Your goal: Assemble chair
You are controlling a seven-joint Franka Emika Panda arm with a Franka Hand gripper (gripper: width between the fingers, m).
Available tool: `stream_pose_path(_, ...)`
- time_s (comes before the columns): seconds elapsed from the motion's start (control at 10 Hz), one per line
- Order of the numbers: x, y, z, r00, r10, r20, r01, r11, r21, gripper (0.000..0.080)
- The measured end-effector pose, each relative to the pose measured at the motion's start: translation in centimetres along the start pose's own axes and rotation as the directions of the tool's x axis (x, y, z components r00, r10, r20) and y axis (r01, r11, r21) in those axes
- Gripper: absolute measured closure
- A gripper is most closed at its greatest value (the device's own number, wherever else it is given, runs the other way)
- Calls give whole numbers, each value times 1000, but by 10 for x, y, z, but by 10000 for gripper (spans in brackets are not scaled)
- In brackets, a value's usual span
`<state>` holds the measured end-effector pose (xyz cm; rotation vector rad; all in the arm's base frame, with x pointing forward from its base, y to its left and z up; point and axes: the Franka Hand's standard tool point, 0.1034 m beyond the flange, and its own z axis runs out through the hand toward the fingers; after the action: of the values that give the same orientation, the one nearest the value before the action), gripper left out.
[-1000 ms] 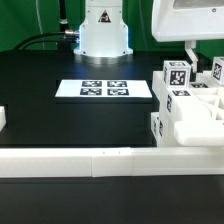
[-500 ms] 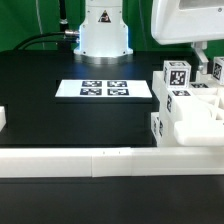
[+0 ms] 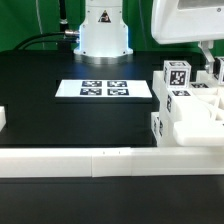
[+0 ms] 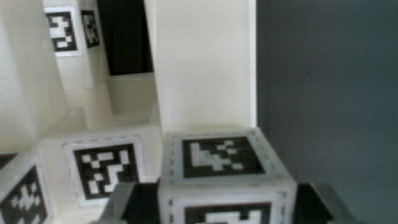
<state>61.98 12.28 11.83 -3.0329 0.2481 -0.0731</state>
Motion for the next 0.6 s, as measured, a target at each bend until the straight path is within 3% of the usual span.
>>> stream_pose_path(0.2,-3,0,0,952,302,-49,-301,953,25,516)
stream_pose_path(0.6,-3,0,0,829,558,-42,-555,830,56,515)
